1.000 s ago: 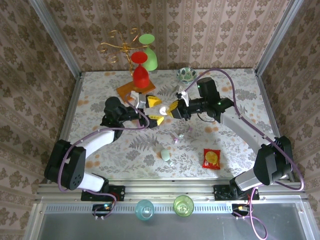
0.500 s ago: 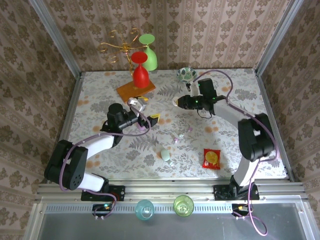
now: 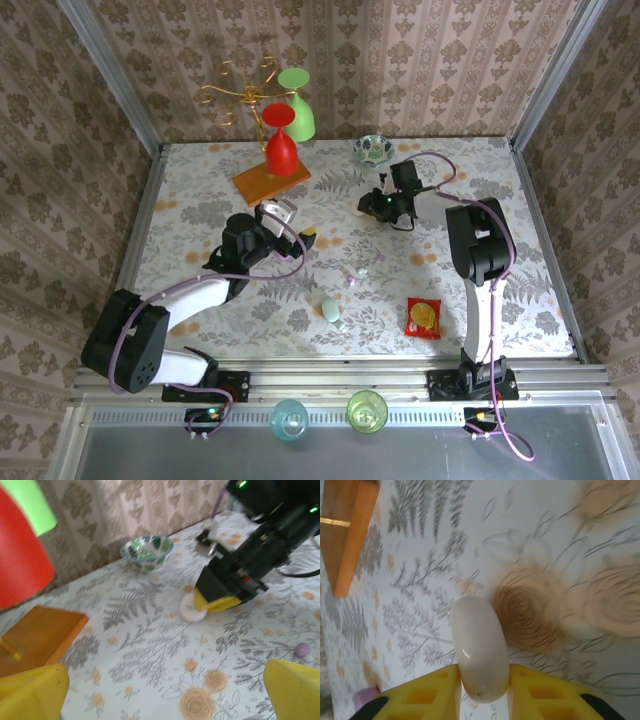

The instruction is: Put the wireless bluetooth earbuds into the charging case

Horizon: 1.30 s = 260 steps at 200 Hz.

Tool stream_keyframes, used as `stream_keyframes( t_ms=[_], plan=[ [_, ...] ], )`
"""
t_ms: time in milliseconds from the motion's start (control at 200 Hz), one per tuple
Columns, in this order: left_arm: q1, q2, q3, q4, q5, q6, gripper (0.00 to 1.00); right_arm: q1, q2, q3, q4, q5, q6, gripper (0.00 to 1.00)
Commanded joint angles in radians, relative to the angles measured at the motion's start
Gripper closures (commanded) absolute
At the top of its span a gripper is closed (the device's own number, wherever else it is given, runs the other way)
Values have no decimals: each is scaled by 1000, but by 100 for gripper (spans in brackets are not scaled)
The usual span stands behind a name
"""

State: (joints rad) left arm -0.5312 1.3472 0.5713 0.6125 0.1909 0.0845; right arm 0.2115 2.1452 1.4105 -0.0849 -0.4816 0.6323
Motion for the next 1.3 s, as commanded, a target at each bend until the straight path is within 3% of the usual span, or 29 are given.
stream_keyframes(
  t_ms=[0, 200, 350, 670, 820, 1030, 1295],
  plan=[
    [-25, -37, 35, -155, -268, -149, 0, -23, 13, -2, -17, 58, 10, 64],
    [-76, -27, 108, -456, -490, -352, 0, -43, -113, -77, -16, 114, -77, 40],
    [-103, 49, 205, -686, -560, -516, 0, -40, -241, -168, -11, 152, -152, 27],
    [-105, 277, 408, -990, -542, -734, 5, -26, -371, -257, -22, 164, -192, 25],
    [-95, 342, 431, -988, -477, -765, 14, -26, -375, -251, -18, 156, -193, 25],
    [-83, 373, 437, -1001, -460, -784, 40, -25, -372, -241, -19, 153, -195, 26],
    [-72, 401, 443, -987, -451, -773, 47, -23, -383, -245, -7, 117, -184, 27]
  ],
)
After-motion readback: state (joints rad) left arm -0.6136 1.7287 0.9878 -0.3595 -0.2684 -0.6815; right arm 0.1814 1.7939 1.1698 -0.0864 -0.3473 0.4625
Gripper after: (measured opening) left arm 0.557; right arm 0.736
